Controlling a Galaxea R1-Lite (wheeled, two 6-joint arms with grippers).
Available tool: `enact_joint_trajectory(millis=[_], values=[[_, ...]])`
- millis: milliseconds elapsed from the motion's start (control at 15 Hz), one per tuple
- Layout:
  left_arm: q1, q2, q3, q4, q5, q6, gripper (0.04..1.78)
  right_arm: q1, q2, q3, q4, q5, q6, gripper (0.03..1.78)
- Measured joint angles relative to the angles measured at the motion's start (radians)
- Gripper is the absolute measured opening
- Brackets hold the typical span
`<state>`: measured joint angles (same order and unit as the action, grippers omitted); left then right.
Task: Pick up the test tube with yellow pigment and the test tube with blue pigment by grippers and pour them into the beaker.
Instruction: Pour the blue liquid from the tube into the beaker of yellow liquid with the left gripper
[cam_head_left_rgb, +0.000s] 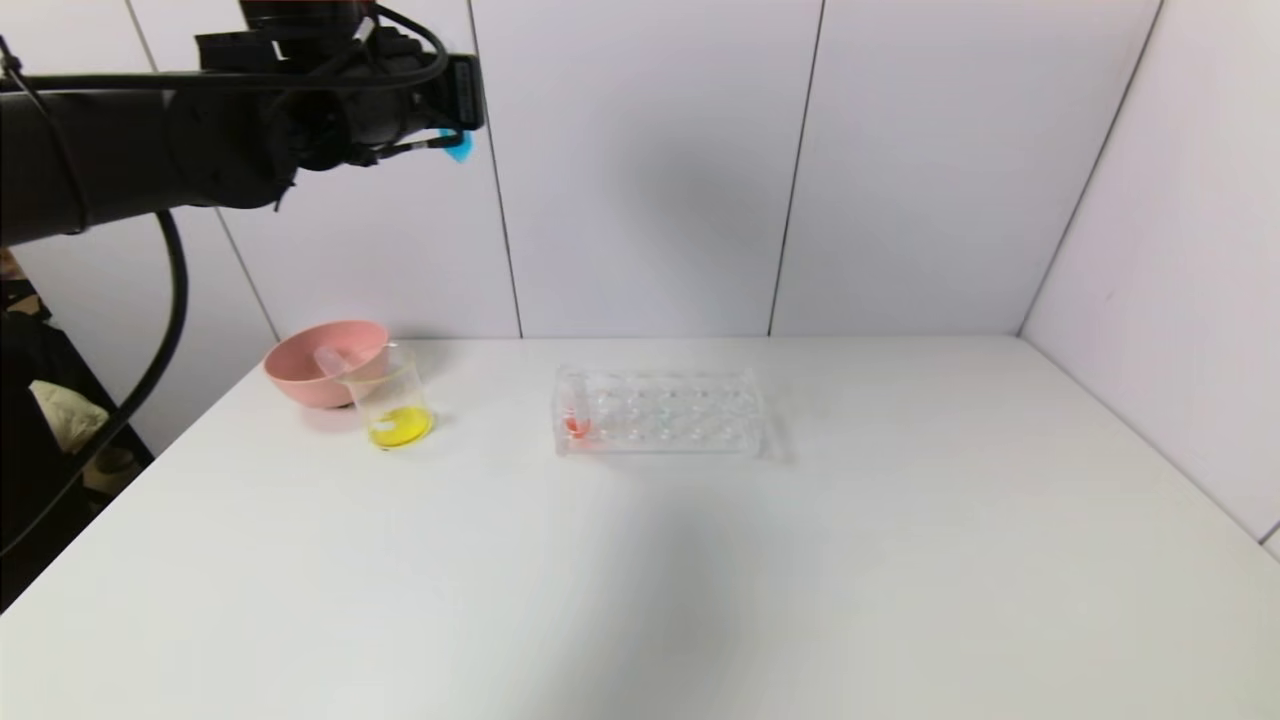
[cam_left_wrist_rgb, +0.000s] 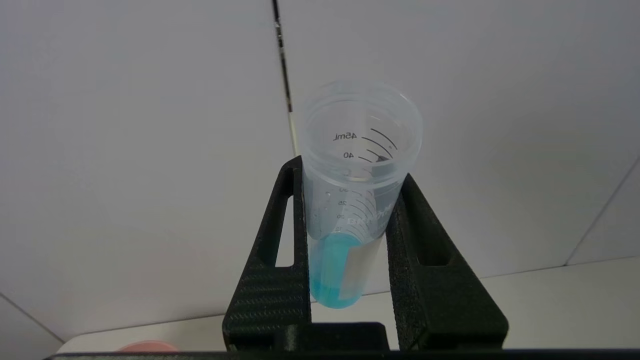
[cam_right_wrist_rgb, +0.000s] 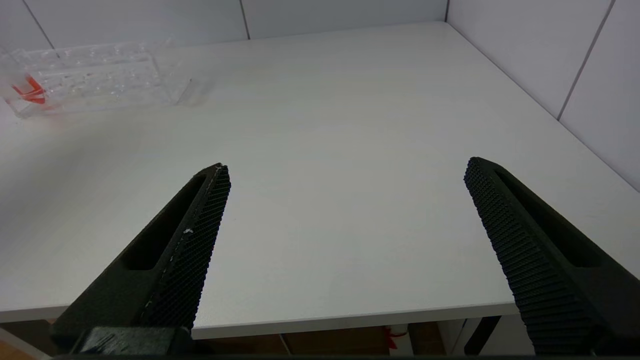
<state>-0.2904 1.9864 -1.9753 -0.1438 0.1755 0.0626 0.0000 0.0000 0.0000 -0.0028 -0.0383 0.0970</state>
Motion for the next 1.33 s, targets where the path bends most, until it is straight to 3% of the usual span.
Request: enact_joint_trajectory(millis=[333, 667, 1000, 1333], values=[[0.205, -0.011, 0.01, 0.148, -0.237, 0.01, 0.45, 0.0, 0.0, 0.0, 0.0, 0.0, 0.0, 1.71], [0.357, -0.01, 0.03, 0.257, -0.357, 0.133, 0.45, 0.0, 0.0, 0.0, 0.0, 0.0, 0.0, 1.71], [0.452, 0.003, 0.018, 0.44, -0.416, 0.373, 0.45, 0.0, 0.0, 0.0, 0.0, 0.0, 0.0, 1.71], [0.47, 0.027, -0.009, 0.543, -0.424, 0.631, 0.45, 0.0, 0.0, 0.0, 0.0, 0.0, 0.0, 1.71]])
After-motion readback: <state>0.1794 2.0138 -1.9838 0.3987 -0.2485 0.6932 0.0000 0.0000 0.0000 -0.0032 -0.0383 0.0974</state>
